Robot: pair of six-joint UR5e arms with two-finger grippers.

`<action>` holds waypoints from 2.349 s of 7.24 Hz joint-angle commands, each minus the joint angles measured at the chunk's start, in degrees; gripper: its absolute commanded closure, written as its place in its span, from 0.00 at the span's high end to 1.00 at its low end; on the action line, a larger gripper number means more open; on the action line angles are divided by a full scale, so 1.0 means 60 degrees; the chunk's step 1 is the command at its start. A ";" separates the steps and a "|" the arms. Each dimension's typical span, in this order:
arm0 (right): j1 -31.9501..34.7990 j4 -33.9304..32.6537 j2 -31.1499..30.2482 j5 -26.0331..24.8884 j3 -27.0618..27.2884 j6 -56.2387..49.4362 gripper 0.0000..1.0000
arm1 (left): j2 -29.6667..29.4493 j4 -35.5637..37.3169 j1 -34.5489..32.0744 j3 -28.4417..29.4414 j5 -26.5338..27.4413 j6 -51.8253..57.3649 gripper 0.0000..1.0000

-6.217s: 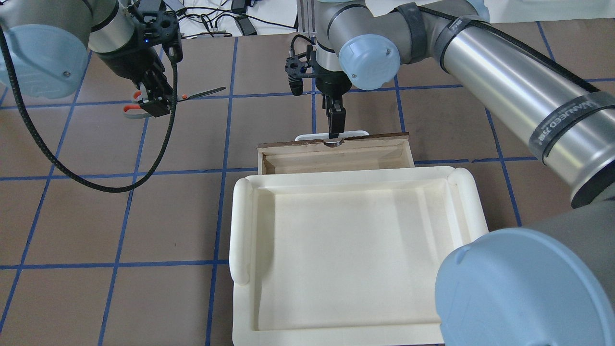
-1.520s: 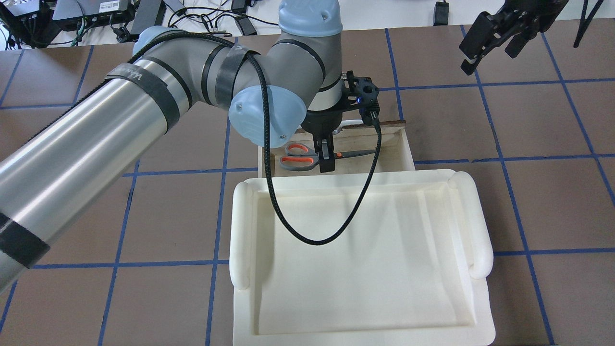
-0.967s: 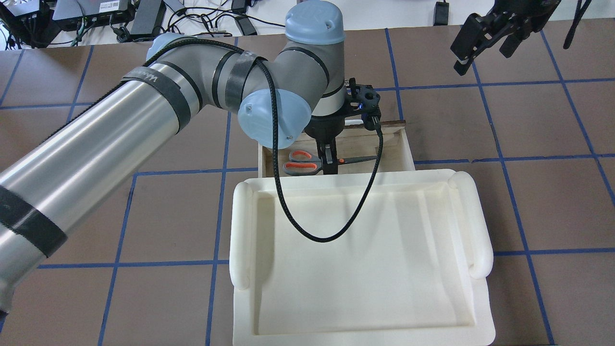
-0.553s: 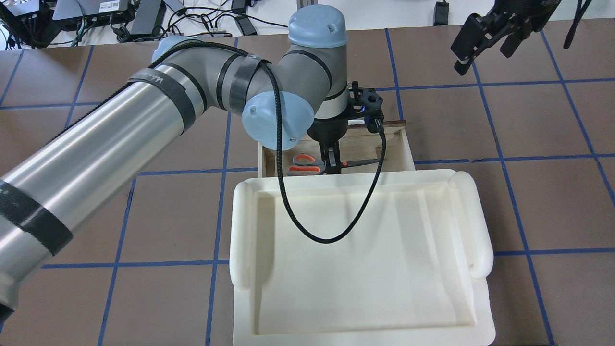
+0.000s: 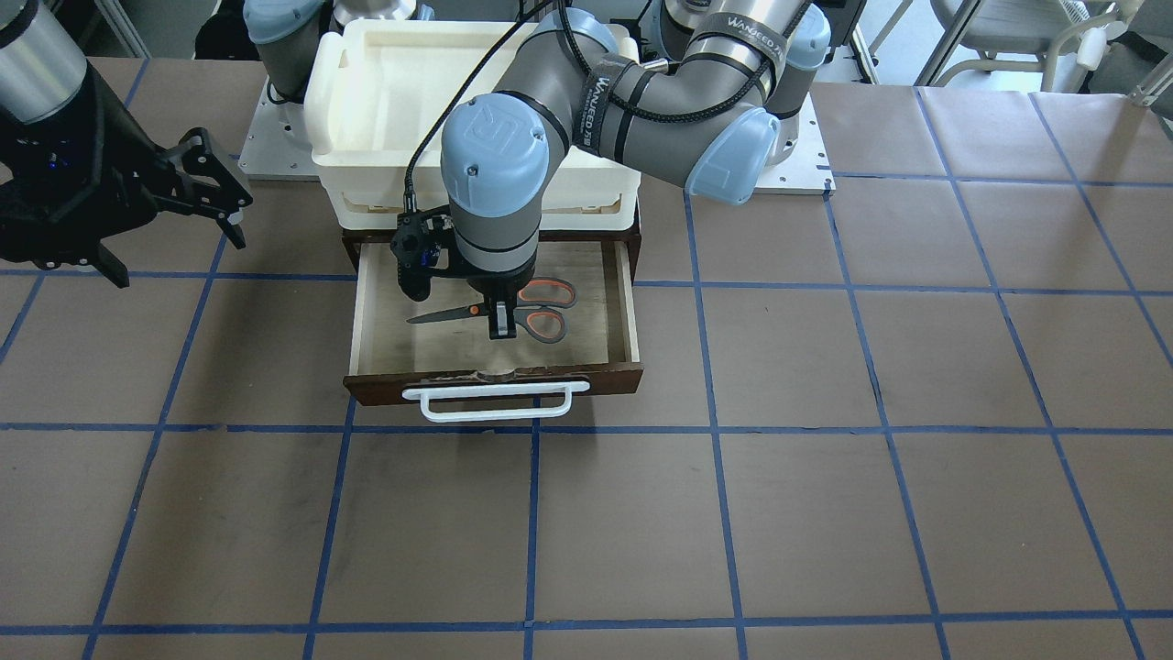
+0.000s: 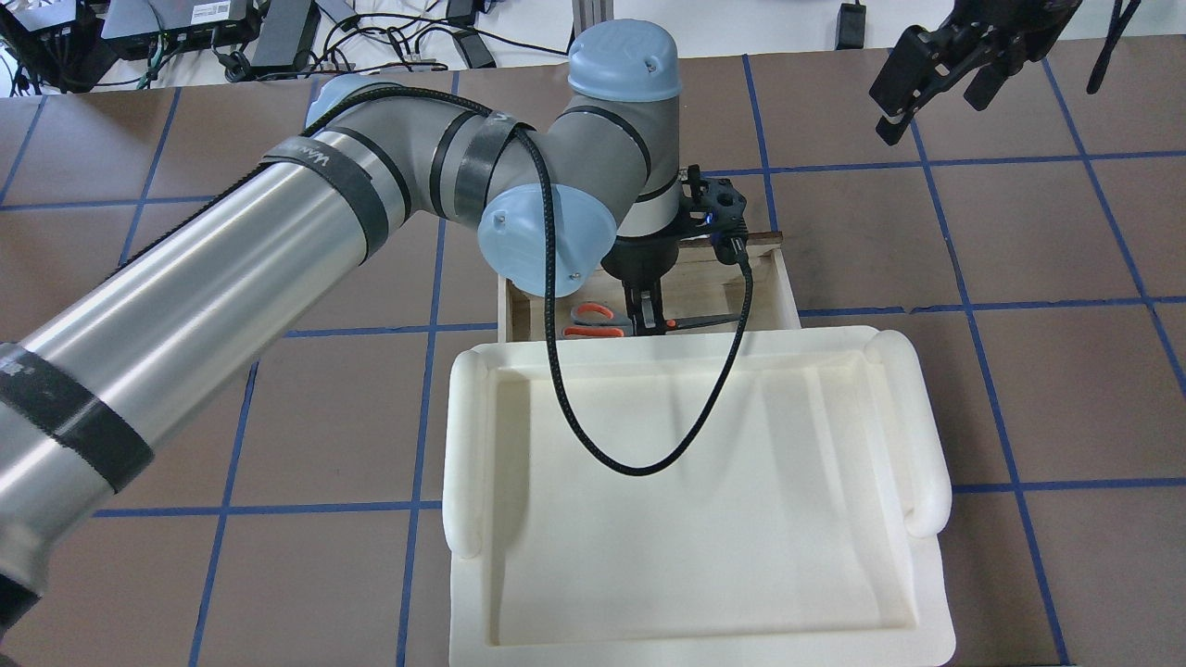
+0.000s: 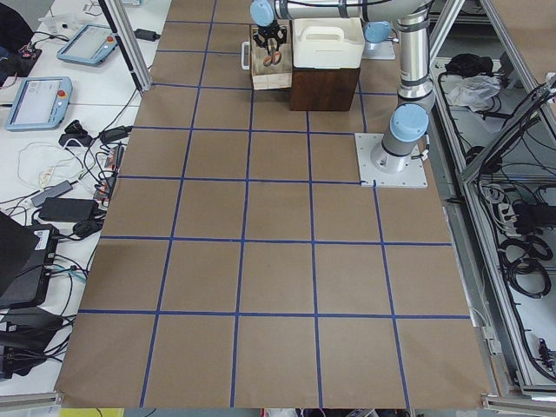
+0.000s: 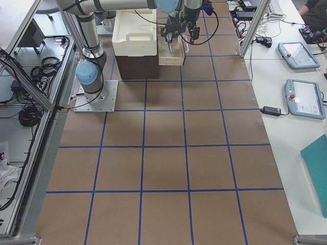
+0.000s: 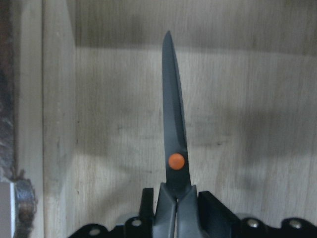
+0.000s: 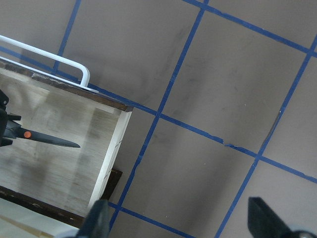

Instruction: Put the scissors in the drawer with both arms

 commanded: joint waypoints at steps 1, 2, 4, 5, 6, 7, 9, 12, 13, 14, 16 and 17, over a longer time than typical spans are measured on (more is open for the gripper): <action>0.0004 0.0001 0.0000 0.0011 0.0010 0.0055 1.00 | -0.0011 -0.0001 -0.0007 -0.0003 0.0000 0.0002 0.93; 0.0004 0.0001 0.0000 0.0011 0.0010 0.0085 1.00 | -0.0011 0.0014 -0.0007 -0.0003 0.0000 0.0002 0.93; 0.0004 0.0001 0.0000 0.0026 0.0010 0.0100 1.00 | 0.0047 0.0043 -0.0007 0.0012 0.0000 0.0002 0.93; 0.0004 0.0015 0.0000 0.0026 0.0010 0.0100 1.00 | 0.0149 0.0043 -0.0021 0.0012 0.0000 0.0002 0.93; 0.0004 0.0015 0.0000 0.0026 0.0010 0.0100 1.00 | 0.0251 0.0043 -0.0036 0.0041 0.0044 0.0002 0.96; 0.0004 0.0015 0.0000 0.0040 0.0010 0.0100 1.00 | 0.0499 0.0058 -0.0022 0.0143 0.0117 0.0002 0.97; 0.0004 0.0001 0.0000 0.0040 0.0010 0.0085 1.00 | 0.1041 0.0159 0.0154 0.0319 0.0190 -0.0549 0.99; 0.0004 0.0015 0.0000 0.0070 0.0010 0.0114 1.00 | 0.1803 0.1025 0.0811 0.0305 0.1812 -0.2742 0.99; 0.0033 0.0001 -0.0029 0.0055 0.0010 0.0245 1.00 | 0.2109 0.1010 0.0987 0.0305 0.2237 -0.3637 1.00; 0.0047 -0.0014 -0.0029 0.0084 0.0097 0.0754 1.00 | 0.2374 0.0966 0.1700 0.0218 0.2546 -0.4139 0.99; 0.0630 -0.0363 -0.0029 0.0011 0.0171 0.1588 1.00 | 0.2872 0.0501 0.3093 0.0057 0.2505 -0.4786 0.99; 0.0880 -0.0380 -0.0029 -0.0018 0.0171 0.1927 1.00 | 0.3135 0.0309 0.3490 -0.0104 0.2563 -0.5035 0.99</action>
